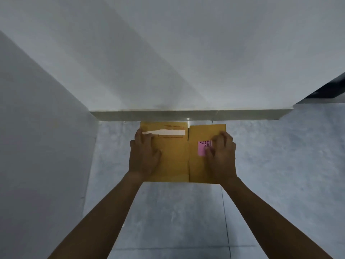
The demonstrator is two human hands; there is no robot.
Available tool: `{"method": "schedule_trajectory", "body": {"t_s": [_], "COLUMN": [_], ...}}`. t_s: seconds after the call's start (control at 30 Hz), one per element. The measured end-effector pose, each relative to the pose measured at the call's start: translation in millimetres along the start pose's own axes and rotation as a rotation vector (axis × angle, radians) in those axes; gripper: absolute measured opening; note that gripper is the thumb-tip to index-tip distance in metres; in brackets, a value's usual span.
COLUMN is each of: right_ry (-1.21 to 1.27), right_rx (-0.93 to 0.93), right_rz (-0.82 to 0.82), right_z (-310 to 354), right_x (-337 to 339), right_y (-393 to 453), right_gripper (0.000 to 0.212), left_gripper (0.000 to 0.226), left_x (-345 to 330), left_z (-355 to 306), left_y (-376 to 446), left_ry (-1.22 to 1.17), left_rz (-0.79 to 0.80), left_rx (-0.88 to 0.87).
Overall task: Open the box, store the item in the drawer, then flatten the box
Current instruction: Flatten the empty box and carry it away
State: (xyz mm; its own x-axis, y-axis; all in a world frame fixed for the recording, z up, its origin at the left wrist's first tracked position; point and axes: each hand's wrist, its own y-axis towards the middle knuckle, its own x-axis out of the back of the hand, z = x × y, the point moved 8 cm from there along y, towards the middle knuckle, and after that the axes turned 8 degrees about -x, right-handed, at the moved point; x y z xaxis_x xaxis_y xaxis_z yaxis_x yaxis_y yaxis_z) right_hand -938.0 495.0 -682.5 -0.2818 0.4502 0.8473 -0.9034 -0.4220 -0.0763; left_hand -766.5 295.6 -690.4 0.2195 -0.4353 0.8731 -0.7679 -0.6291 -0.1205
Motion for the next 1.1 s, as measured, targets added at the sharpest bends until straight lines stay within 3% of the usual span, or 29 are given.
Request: {"method": "schedule_trajectory", "body": {"t_s": [0.17, 0.33, 0.5, 0.67, 0.9, 1.1], "right_ry": [0.017, -0.156, -0.470, -0.394, -0.388, -0.414], "right_rx": [0.010, 0.042, 0.152, 0.163, 0.170, 0.141], "right_rz": [-0.043, -0.013, -0.021, 0.032, 0.048, 0.113], "right_z": [-44, -65, -63, -68, -74, -74], "right_x": [-91, -144, -153, -171, -182, -182], "right_y": [45, 92, 91, 76, 75, 77], "right_gripper": [0.026, 0.028, 0.032, 0.048, 0.056, 0.059], "left_gripper": [0.059, 0.080, 0.077, 0.057, 0.077, 0.071], "left_x": [-77, -139, -164, -170, -189, -192], "left_z": [34, 62, 71, 53, 64, 65], "left_y": [55, 82, 81, 70, 70, 74], "left_ry": [0.067, 0.237, 0.409, 0.456, 0.347, 0.311], "left_rz": [-0.035, 0.073, 0.093, 0.088, 0.081, 0.247], "left_rx": [-0.077, -0.156, -0.138, -0.116, -0.100, -0.046]}}
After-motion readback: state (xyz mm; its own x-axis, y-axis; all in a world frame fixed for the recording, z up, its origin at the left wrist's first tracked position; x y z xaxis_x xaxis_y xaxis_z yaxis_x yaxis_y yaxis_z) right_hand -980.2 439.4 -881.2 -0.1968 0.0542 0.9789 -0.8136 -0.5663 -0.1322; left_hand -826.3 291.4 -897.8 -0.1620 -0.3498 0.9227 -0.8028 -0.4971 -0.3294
